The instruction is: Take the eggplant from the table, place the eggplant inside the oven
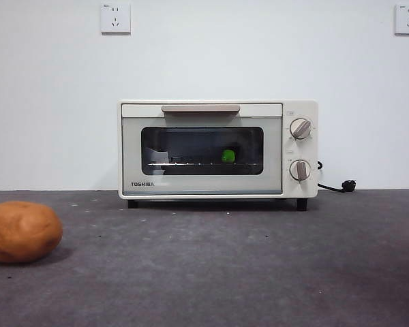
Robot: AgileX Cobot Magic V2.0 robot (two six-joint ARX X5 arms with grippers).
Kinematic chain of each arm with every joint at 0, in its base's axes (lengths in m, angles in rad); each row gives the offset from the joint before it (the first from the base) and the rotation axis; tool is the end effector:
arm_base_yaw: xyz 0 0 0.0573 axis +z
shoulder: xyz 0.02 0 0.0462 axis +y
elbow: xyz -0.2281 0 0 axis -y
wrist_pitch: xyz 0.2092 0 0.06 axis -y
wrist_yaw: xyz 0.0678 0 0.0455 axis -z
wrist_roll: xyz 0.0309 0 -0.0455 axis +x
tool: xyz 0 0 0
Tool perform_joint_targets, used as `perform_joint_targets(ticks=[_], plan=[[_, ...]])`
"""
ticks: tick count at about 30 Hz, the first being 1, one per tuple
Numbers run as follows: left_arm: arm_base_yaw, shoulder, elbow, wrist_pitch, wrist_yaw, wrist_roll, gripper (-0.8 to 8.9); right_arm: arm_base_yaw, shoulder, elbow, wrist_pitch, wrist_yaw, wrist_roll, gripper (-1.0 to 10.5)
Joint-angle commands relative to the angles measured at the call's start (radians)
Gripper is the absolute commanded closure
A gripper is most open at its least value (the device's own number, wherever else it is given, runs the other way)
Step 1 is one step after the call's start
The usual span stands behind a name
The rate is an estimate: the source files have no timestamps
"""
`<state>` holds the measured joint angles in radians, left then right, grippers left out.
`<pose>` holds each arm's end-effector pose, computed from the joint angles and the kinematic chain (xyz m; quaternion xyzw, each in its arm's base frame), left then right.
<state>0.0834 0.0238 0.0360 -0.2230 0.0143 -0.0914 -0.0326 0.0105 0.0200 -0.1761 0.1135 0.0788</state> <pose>0.0966 0.0076 0.1508 -0.0505 0.1034 0.0391 0.9926 0.0975 -0.0067 0.1515 0.0358 0.0802 -0.0760 0.9932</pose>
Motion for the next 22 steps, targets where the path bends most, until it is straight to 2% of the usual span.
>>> perform_joint_targets(ticks=[1,22], plan=[[0.003,-0.001,-0.011,0.006,0.005,-0.010,8.17,-0.001,-0.003,-0.006,-0.005,-0.011,-0.003,9.5],[0.003,-0.001,-0.011,0.006,0.004,-0.010,8.17,0.000,-0.002,-0.006,-0.005,-0.017,-0.001,9.5]])
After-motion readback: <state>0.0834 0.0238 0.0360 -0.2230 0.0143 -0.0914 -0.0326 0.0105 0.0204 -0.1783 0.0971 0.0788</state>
